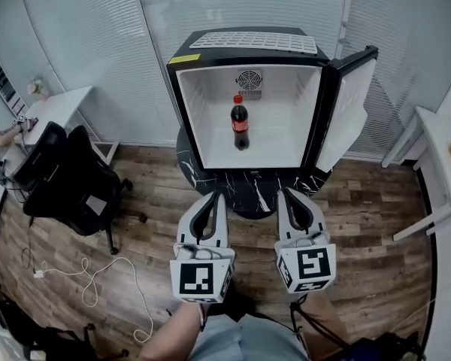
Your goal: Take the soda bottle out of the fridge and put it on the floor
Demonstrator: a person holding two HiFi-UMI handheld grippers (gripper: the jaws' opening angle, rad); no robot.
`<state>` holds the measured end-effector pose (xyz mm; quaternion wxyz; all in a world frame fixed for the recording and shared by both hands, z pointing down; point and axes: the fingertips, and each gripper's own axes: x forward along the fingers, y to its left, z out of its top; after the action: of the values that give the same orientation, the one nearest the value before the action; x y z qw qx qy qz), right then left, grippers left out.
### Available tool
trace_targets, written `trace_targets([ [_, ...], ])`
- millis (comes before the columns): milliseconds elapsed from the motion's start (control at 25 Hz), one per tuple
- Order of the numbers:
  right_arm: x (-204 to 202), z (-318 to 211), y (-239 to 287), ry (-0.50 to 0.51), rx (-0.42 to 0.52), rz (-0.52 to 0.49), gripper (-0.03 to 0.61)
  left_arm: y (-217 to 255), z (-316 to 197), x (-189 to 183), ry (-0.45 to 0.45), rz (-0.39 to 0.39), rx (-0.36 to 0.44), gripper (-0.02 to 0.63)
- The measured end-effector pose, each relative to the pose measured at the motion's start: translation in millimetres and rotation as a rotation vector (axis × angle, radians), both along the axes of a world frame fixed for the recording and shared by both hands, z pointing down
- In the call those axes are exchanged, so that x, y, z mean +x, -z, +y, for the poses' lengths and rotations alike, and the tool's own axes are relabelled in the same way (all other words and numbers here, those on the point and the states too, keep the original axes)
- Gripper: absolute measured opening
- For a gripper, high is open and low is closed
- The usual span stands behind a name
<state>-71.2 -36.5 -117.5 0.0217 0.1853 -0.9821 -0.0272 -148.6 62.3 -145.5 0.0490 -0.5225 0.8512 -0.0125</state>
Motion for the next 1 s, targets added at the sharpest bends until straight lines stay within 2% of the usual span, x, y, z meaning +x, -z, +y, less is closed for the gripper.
trace_targets([
  [200, -28.8, -22.9, -10.8, 0.001, -0.007, 0.017, 0.014, -9.9, -23.8, -29.6, 0.005, 0.011, -0.007, 0.011],
  [680, -137.5, -94.2, -41.0, 0.008, -0.045, 0.049, 0.014, -43.0, -102.1, -136.0, -0.001, 0.047, -0.048, 0.011],
  [1000, -204.2, -133.0, -37.6, 0.008, -0.013, 0.057, 0.015, -46.0, -148.0, -195.4, -0.029, 0.069, -0.036, 0.011],
])
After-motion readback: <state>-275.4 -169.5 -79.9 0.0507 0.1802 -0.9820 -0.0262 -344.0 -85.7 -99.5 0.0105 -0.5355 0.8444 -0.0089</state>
